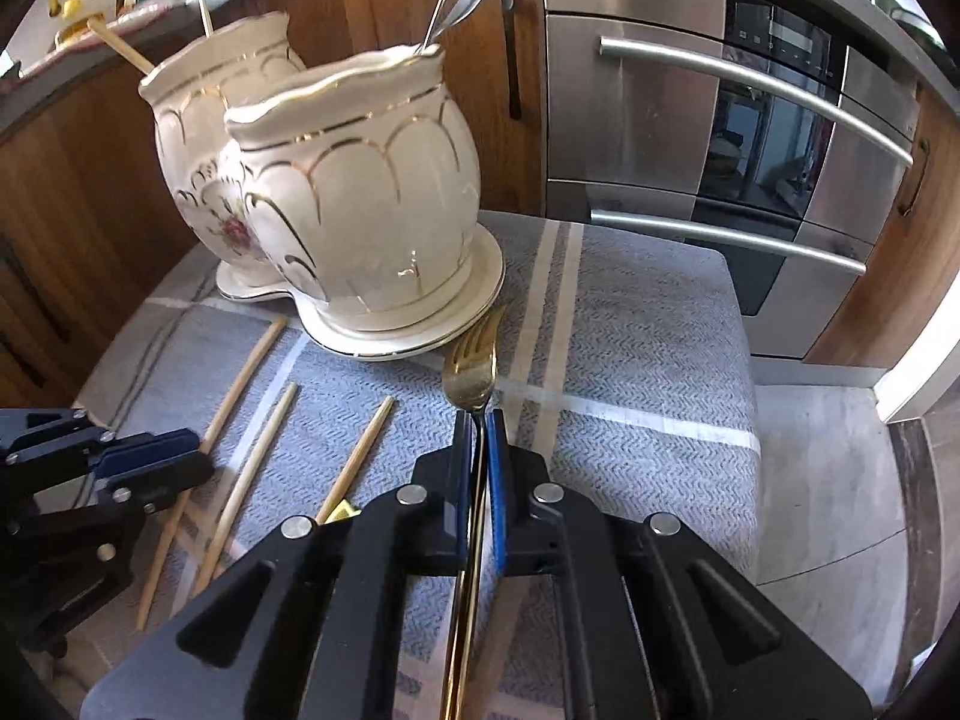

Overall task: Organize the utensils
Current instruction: 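Grasp a wooden chopstick with the left tool while the right tool grasps the gold fork, then lift the chopstick with the left tool while the right carries the gold fork above the holder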

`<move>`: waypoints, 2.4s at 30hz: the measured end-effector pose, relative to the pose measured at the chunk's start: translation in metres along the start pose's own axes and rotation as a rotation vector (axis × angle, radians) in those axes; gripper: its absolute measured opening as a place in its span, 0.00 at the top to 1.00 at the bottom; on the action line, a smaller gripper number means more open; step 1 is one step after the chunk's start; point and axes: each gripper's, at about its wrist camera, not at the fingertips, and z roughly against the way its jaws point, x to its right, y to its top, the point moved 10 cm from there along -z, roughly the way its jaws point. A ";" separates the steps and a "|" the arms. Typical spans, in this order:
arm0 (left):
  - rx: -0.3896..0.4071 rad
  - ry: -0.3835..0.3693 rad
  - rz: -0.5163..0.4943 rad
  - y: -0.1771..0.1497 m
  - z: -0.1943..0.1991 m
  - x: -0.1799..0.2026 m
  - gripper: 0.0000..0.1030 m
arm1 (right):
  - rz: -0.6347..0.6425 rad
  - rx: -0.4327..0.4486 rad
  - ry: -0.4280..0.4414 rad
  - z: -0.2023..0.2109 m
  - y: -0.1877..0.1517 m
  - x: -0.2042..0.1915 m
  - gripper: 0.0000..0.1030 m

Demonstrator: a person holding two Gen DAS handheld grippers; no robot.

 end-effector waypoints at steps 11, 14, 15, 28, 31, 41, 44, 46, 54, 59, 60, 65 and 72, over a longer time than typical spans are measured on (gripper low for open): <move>-0.007 0.081 -0.033 0.007 -0.005 0.002 0.90 | -0.019 0.042 0.034 0.017 -0.004 0.011 0.95; 0.000 0.093 -0.060 0.003 -0.002 0.003 0.91 | -0.033 0.063 0.044 0.024 -0.002 0.014 0.95; 0.001 0.094 -0.064 0.000 0.001 0.003 0.93 | -0.038 0.076 0.051 0.028 0.000 0.014 0.95; 0.215 0.043 -0.074 0.010 0.056 0.005 0.94 | 0.035 0.313 0.081 0.086 0.023 -0.003 0.95; 0.279 0.040 -0.086 0.016 0.071 0.006 0.94 | 0.074 0.362 0.061 0.099 0.025 -0.010 0.95; 0.401 -0.006 -0.076 0.025 0.100 0.004 0.94 | 0.165 0.486 -0.004 0.132 0.029 -0.029 0.95; 0.420 -0.014 -0.072 0.026 0.103 0.002 0.94 | 0.176 0.513 -0.005 0.138 0.031 -0.031 0.95; 0.425 -0.020 -0.067 0.026 0.104 0.001 0.94 | 0.179 0.522 -0.009 0.140 0.032 -0.032 0.95; 0.531 -0.045 -0.046 0.033 0.127 -0.005 0.94 | 0.168 0.600 -0.030 0.161 0.042 -0.033 0.95; 0.630 -0.038 -0.041 0.045 0.150 -0.014 0.94 | 0.139 0.649 -0.045 0.181 0.063 -0.031 0.95; 0.650 -0.043 -0.035 0.050 0.155 -0.017 0.94 | 0.132 0.662 -0.045 0.186 0.070 -0.031 0.95; 0.748 -0.079 0.022 0.075 0.180 -0.038 0.94 | 0.137 0.698 -0.057 0.196 0.092 -0.035 0.95; 0.861 -0.125 0.149 0.129 0.192 -0.084 0.94 | 0.105 0.731 -0.041 0.197 0.127 -0.036 0.95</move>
